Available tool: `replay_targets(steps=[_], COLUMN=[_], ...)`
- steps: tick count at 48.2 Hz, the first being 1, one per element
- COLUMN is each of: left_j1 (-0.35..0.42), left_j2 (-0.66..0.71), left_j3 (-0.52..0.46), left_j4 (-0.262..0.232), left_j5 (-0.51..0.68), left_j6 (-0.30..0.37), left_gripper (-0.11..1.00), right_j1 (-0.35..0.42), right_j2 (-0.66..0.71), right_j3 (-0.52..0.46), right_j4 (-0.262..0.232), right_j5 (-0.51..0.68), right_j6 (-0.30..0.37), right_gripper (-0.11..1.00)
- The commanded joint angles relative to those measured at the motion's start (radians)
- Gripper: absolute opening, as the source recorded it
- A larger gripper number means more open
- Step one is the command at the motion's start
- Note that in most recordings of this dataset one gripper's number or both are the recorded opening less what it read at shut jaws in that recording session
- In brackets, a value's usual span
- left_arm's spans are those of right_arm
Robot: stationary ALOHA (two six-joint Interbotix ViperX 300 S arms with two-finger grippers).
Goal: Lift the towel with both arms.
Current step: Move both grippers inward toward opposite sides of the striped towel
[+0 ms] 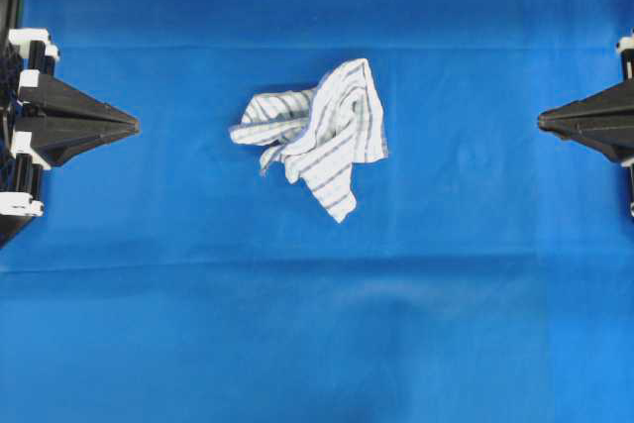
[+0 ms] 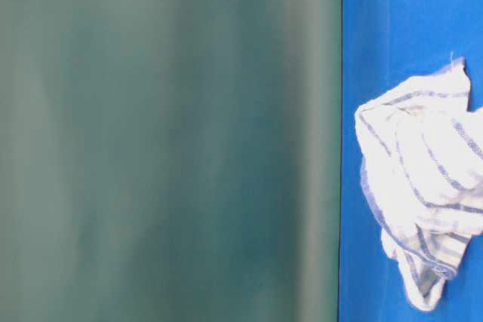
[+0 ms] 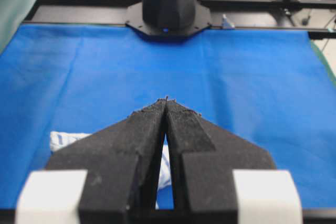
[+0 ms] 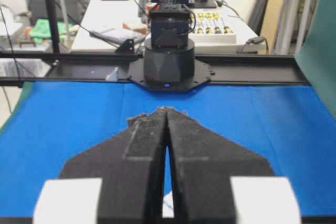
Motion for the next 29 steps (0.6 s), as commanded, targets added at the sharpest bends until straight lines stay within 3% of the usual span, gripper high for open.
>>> replay_targets(steps=[1, 16, 29], left_j1=[-0.005, -0.005, 0.026], left_j2=[0.003, 0.026, 0.152], left_j3=[-0.037, -0.041, -0.040], left_j4=[-0.020, -0.020, -0.020], left_j5=[-0.009, -0.008, -0.043], left_j6=[-0.008, 0.002, -0.008], left_gripper=[0.01, 0.01, 0.01], right_j1=[0.000, 0.000, -0.029], right_j2=[0.009, 0.109, 0.261], right_j3=[-0.035, -0.135, -0.153], right_j4=[0.002, 0.002, 0.005], right_j5=[-0.003, 0.123, 0.133], right_j6=[0.002, 0.006, 0.031], right_gripper=[-0.01, -0.01, -0.01])
